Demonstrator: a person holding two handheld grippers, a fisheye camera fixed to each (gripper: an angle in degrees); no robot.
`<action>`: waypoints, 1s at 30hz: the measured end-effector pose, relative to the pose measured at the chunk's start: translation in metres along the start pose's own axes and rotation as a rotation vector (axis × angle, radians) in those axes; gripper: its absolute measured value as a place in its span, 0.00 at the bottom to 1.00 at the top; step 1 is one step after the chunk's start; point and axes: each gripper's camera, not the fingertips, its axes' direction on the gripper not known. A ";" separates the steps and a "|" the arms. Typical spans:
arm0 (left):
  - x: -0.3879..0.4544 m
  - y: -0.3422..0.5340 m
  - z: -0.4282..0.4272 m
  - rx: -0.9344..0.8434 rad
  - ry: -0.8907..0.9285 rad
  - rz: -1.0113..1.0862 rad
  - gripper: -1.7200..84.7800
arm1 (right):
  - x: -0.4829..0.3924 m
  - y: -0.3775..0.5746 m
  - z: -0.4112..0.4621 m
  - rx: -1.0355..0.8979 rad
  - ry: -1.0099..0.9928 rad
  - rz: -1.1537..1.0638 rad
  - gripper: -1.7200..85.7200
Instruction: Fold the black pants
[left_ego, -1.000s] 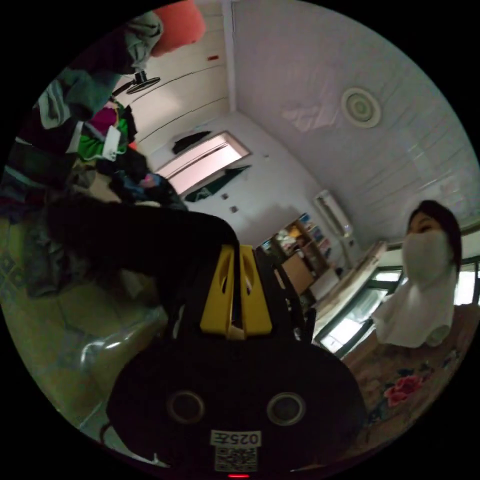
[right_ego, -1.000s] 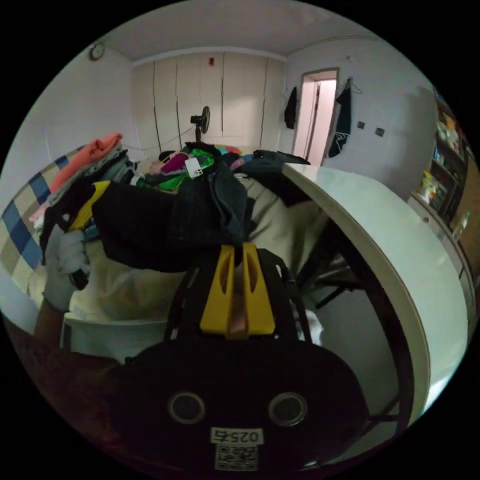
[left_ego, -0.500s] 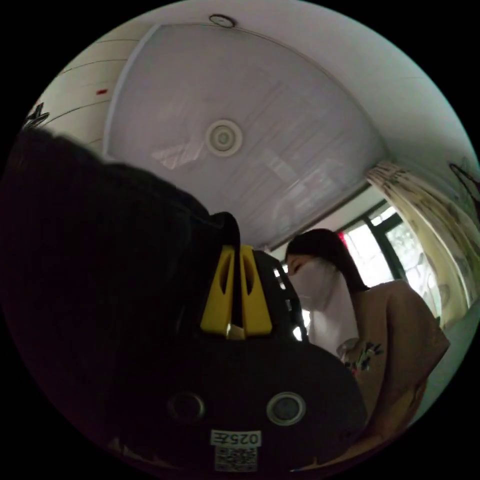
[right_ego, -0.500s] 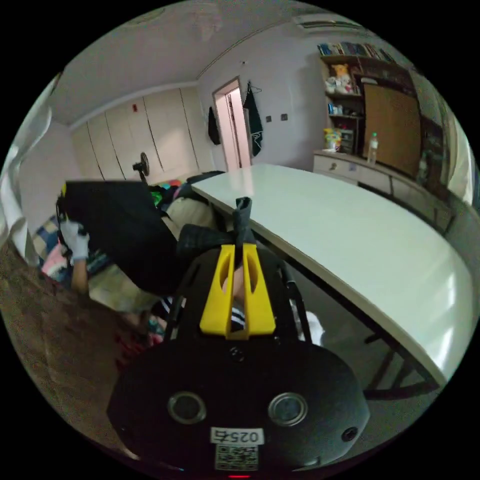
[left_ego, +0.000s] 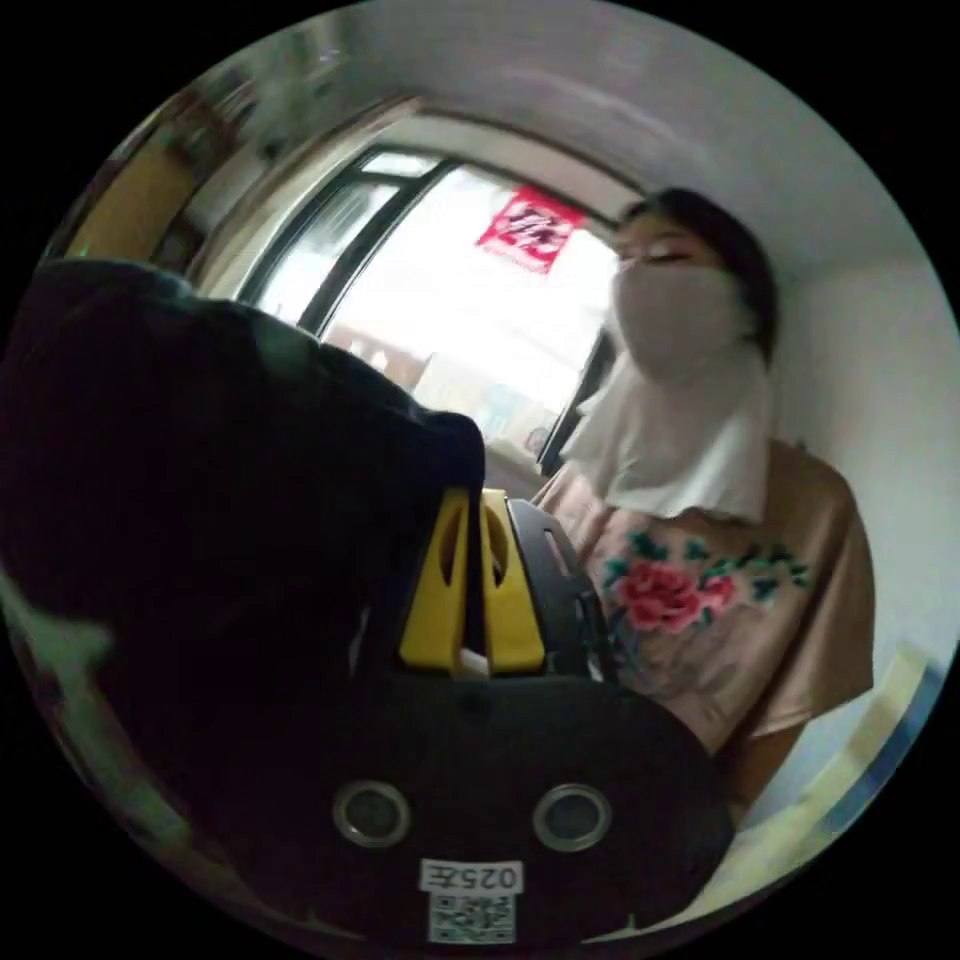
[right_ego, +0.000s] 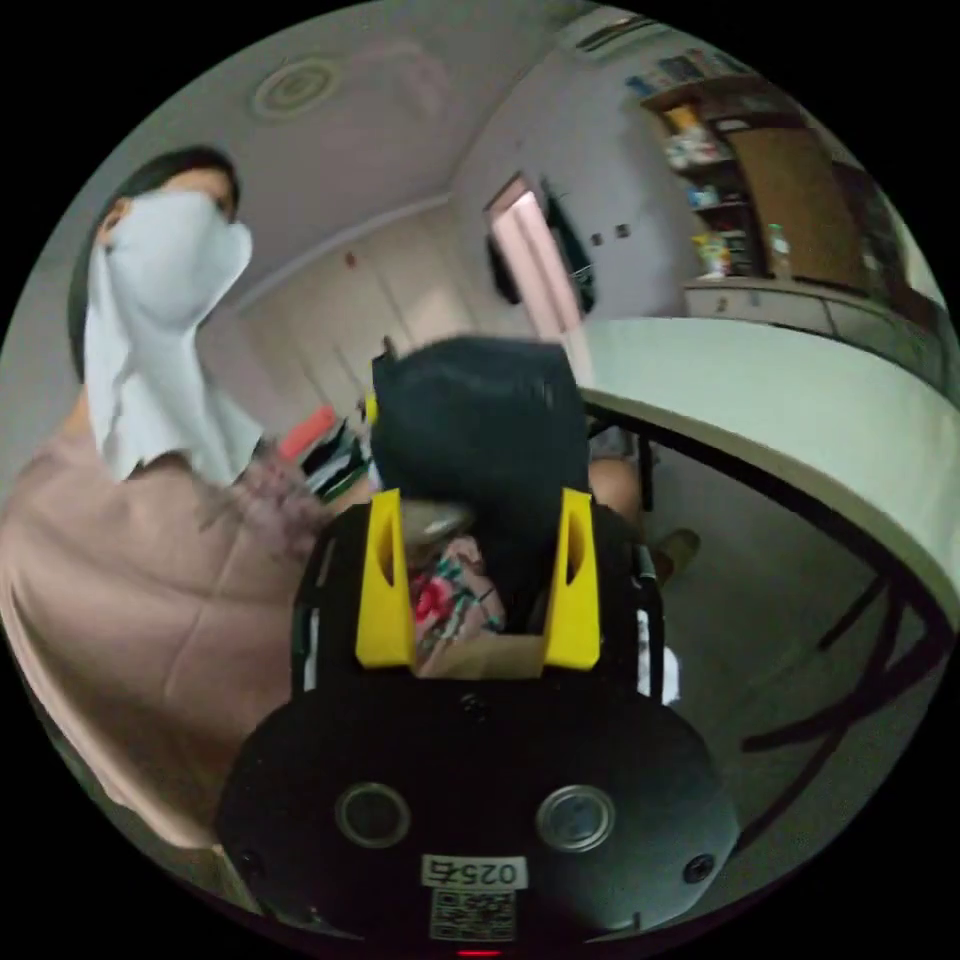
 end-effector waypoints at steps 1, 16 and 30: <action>-0.018 0.015 0.014 -0.041 0.011 -0.071 0.01 | 0.010 0.004 0.002 0.012 0.008 0.033 0.26; -0.014 0.097 0.035 0.058 -0.253 -0.294 0.00 | 0.234 0.019 0.220 -0.228 -0.526 0.477 0.22; 0.038 -0.092 -0.019 0.215 -0.580 -0.270 0.19 | -0.119 -0.085 0.169 -0.056 0.158 -0.323 0.07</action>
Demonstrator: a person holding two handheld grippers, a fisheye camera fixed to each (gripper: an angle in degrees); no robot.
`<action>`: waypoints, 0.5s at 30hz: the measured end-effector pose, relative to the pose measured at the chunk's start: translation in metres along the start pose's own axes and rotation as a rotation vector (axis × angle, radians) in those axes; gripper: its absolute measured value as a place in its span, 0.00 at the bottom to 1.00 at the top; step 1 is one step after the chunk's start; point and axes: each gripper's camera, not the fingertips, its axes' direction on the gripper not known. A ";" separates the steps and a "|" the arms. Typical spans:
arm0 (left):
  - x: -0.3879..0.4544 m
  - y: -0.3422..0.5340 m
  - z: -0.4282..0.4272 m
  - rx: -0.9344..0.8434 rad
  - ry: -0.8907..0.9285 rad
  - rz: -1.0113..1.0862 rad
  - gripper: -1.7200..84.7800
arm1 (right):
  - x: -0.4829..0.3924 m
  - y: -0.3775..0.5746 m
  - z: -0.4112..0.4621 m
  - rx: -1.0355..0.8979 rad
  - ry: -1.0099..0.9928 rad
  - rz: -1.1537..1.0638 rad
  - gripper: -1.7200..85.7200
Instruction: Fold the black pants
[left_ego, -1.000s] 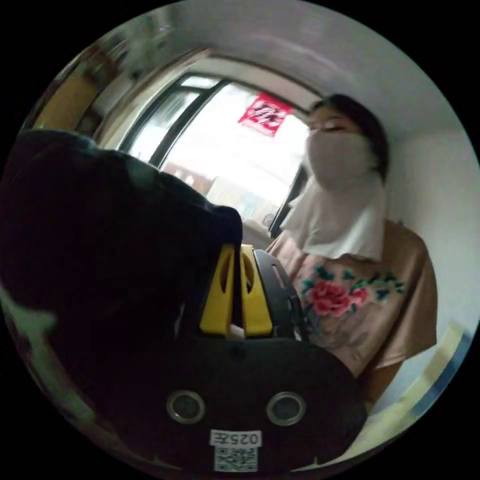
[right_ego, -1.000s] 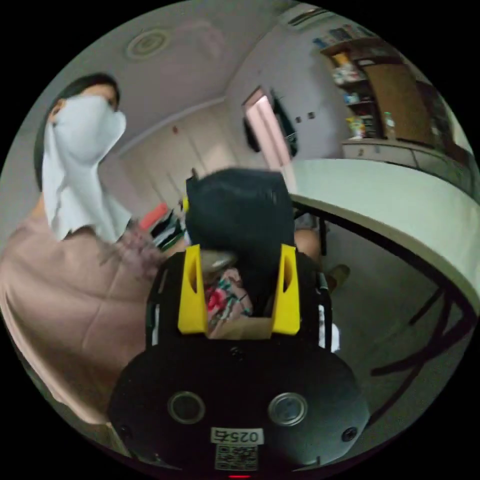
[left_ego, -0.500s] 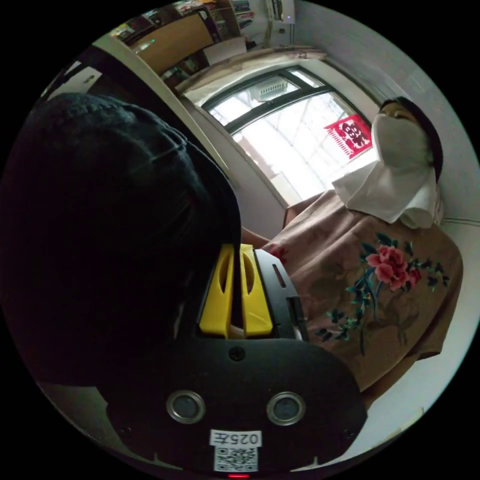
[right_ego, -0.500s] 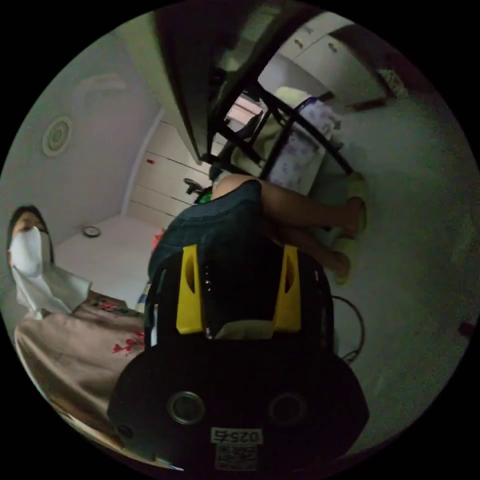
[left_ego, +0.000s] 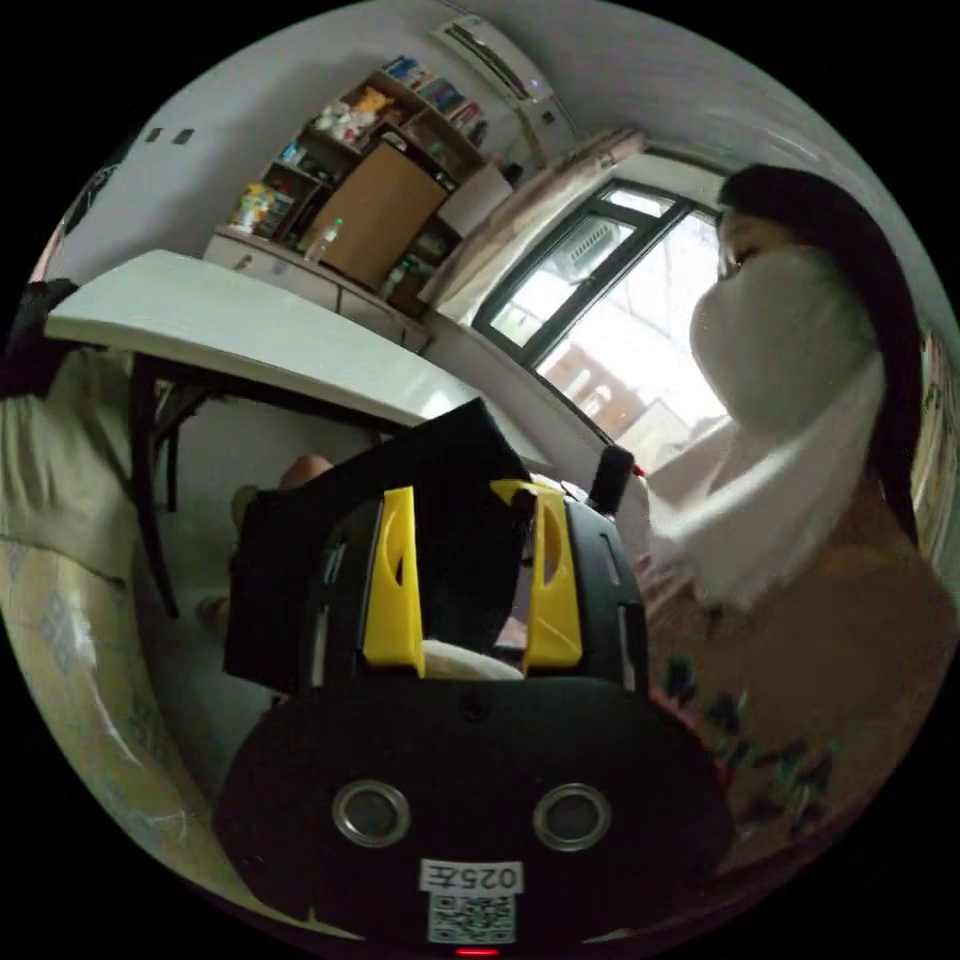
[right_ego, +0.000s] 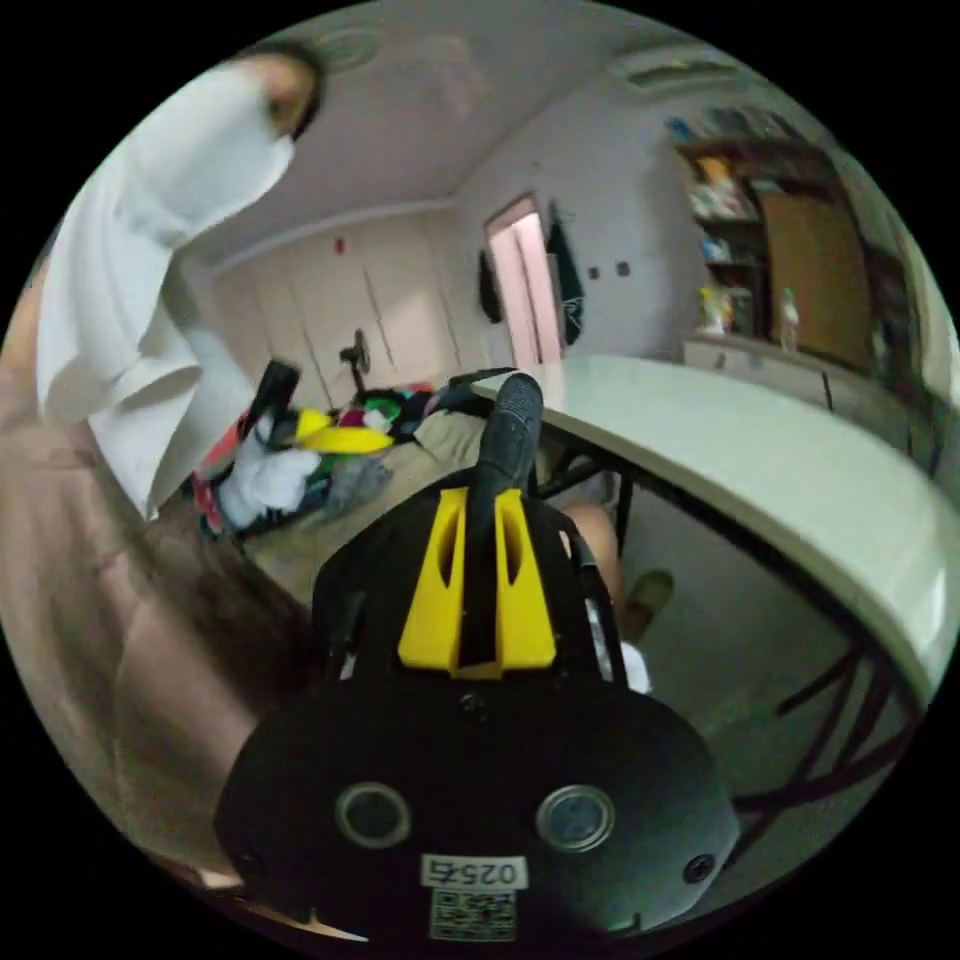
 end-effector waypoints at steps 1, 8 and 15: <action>-0.001 -0.008 0.011 -0.011 0.032 -0.017 0.20 | -0.017 -0.008 0.009 -0.025 0.001 -0.042 0.07; -0.043 -0.007 0.050 -0.125 -0.154 -0.402 0.18 | -0.139 0.003 0.106 -0.193 0.087 -0.279 0.06; -0.032 0.006 0.041 -0.003 -0.392 -0.621 0.23 | -0.148 -0.016 0.133 -0.199 -0.051 -0.352 0.06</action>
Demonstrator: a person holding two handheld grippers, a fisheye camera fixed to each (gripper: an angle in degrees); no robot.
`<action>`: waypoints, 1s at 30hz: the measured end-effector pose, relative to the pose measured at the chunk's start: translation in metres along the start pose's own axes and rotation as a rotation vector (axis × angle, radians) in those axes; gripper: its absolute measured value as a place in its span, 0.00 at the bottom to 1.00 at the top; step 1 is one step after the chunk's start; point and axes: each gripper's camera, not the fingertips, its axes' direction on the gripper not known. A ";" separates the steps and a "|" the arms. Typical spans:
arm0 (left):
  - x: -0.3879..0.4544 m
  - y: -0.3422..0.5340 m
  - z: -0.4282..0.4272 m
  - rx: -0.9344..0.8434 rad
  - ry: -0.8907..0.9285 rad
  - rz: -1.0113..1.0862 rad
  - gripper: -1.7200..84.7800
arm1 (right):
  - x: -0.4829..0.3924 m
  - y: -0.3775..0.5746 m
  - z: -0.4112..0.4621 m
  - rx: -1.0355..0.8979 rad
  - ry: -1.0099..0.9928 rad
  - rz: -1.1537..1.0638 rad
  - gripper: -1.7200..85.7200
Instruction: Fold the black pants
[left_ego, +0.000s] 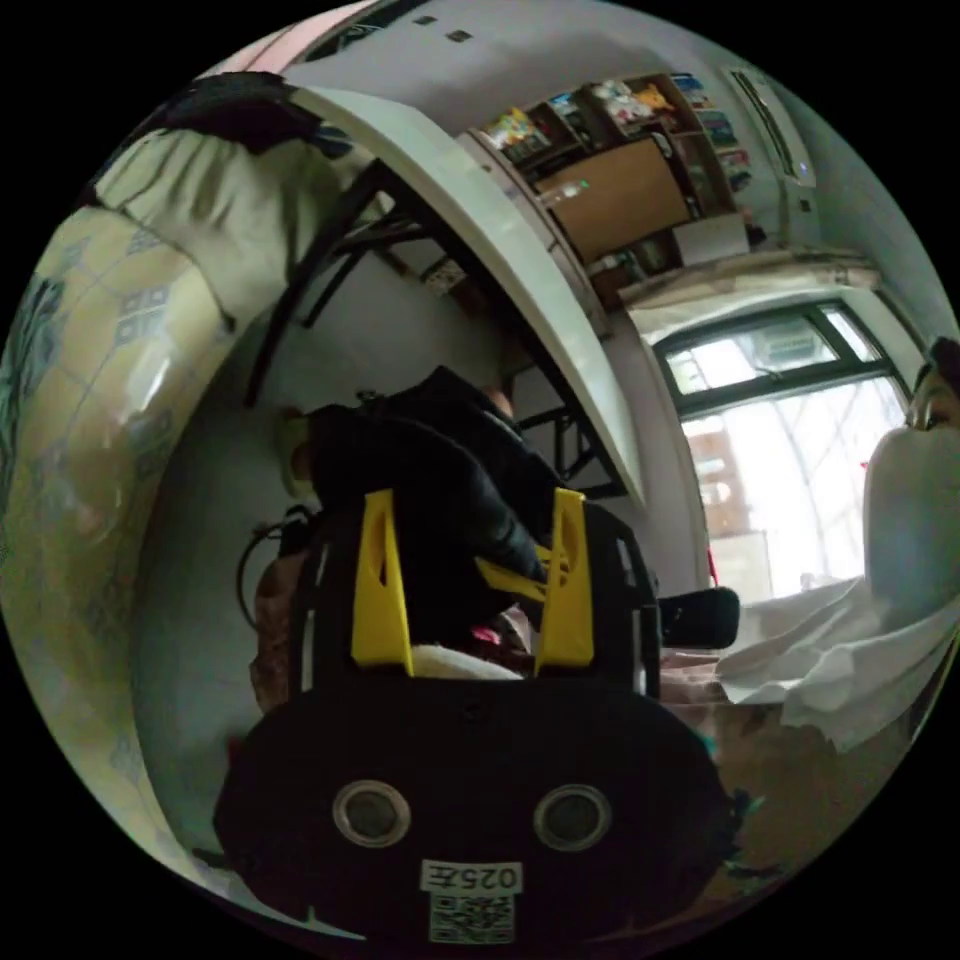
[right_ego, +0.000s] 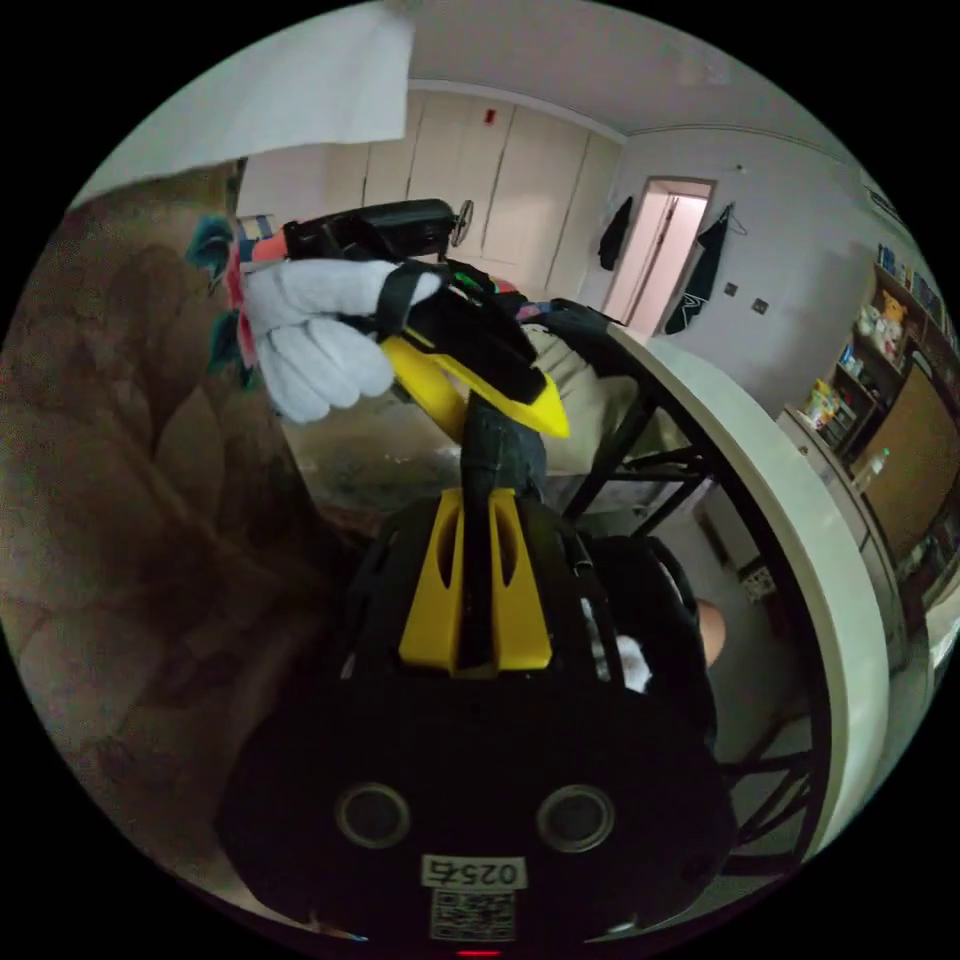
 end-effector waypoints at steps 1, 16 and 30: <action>-0.001 0.002 -0.001 0.014 -0.021 -0.018 0.23 | 0.005 -0.001 0.000 0.012 -0.021 0.006 0.06; -0.018 0.051 0.071 -0.025 0.045 -0.123 0.04 | 0.157 -0.059 0.059 -0.119 -0.648 0.058 0.20; -0.026 0.142 0.093 0.062 0.044 0.124 0.04 | 0.306 -0.128 0.272 -0.532 -0.787 0.263 0.18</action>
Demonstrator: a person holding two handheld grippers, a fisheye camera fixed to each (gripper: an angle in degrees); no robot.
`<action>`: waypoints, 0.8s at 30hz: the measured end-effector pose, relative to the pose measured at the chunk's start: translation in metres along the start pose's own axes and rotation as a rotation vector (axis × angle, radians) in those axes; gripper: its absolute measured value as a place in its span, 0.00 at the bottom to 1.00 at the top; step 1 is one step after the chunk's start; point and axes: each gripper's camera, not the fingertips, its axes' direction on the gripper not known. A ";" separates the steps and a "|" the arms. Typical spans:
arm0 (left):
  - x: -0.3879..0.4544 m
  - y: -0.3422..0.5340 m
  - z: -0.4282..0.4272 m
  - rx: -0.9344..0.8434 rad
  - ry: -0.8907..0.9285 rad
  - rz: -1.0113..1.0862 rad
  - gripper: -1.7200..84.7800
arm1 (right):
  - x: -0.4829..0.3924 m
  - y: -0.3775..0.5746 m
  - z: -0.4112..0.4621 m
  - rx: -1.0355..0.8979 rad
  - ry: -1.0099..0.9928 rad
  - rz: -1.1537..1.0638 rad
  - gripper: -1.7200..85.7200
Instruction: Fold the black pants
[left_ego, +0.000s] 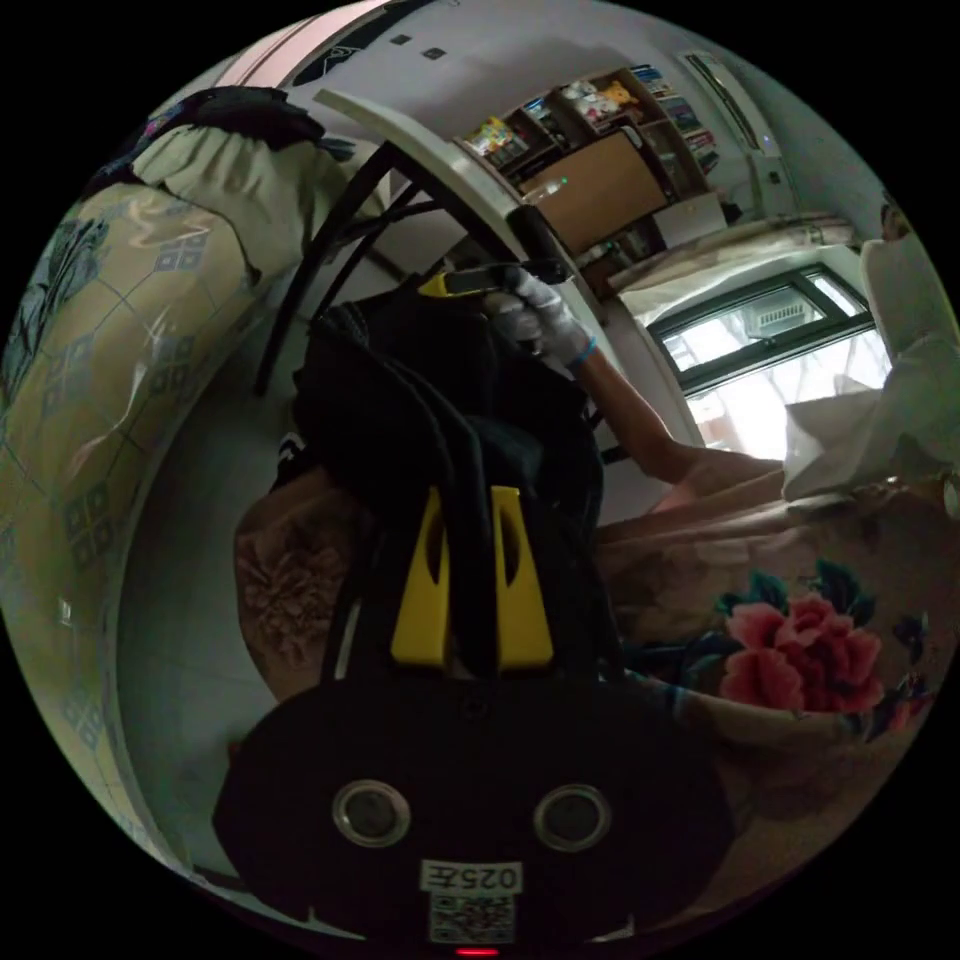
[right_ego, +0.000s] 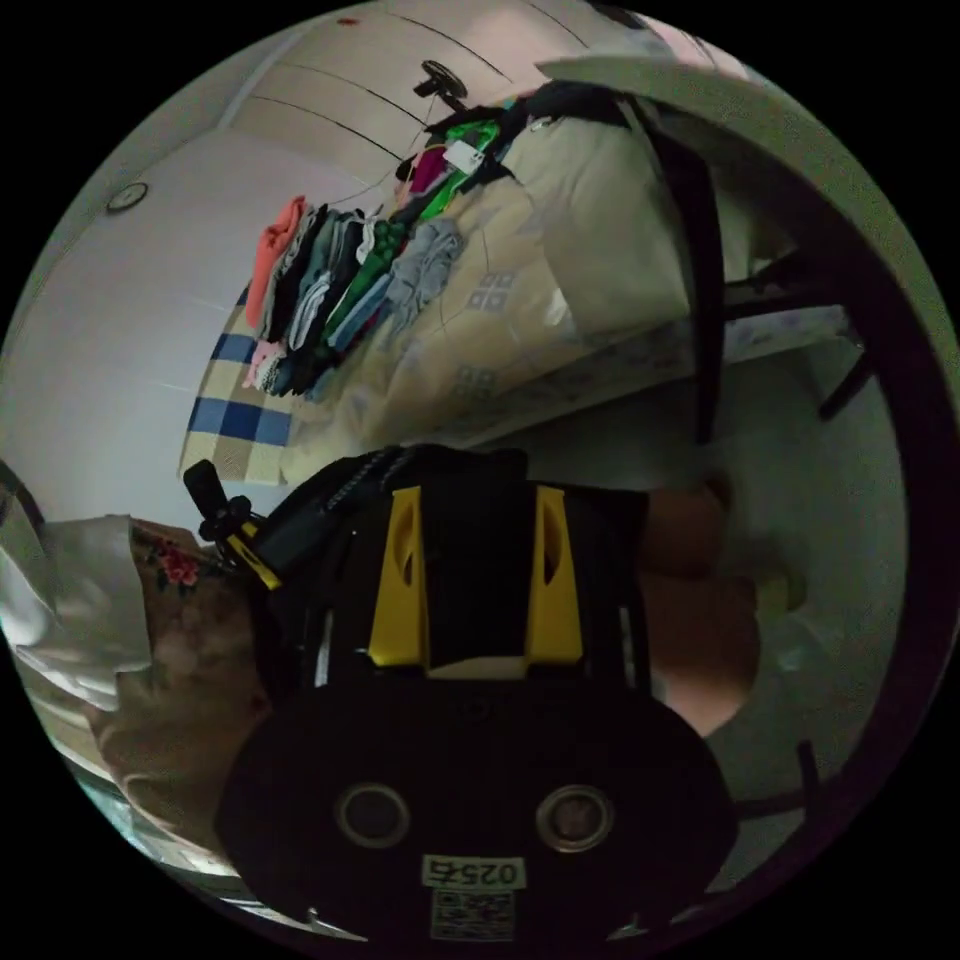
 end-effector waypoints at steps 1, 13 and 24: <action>-0.002 0.005 0.000 0.007 0.006 0.003 0.04 | 0.001 -0.003 0.005 -0.022 -0.012 -0.009 0.18; -0.028 0.093 0.028 0.116 0.001 0.208 0.05 | -0.158 0.066 0.027 0.015 -0.125 -0.579 0.11; -0.126 0.148 0.055 0.083 0.267 0.022 0.05 | -0.330 0.153 0.119 0.090 0.851 -0.616 0.09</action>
